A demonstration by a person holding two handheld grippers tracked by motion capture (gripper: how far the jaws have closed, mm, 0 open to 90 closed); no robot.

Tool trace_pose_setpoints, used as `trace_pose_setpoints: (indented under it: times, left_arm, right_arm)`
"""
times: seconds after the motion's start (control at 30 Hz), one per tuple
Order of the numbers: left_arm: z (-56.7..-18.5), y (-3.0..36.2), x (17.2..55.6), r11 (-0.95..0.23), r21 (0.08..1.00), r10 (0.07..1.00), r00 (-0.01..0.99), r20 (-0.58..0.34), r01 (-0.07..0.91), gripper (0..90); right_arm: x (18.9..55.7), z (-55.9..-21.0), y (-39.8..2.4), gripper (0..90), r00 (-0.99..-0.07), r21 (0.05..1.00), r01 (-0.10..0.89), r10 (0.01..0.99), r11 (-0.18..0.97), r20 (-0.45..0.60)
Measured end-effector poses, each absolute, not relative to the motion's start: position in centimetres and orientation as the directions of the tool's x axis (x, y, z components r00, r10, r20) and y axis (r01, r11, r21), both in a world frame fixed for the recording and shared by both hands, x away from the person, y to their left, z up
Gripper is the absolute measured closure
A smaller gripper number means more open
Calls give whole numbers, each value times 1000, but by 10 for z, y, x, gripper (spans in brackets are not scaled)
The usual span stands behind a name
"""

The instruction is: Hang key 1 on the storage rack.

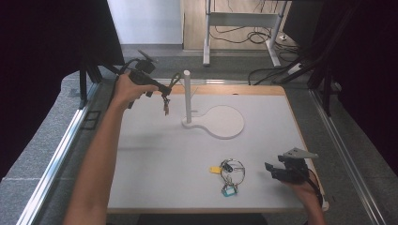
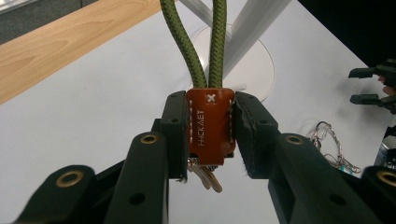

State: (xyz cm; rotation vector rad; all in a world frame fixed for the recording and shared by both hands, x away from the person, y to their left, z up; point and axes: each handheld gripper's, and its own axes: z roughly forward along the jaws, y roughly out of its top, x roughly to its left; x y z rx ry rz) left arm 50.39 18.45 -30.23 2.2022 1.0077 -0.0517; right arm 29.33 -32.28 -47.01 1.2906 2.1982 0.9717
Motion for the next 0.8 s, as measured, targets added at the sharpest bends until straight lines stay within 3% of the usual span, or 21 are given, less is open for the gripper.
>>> trace_pose_setpoints:
  times: [0.8]
  left_arm:
    - [-321, 166, 503, -497, 554, 629, 717, -300, 668, 669]
  right_arm:
    - [294, -472, -321, 345, -494, 733, 589, 869, 340, -6]
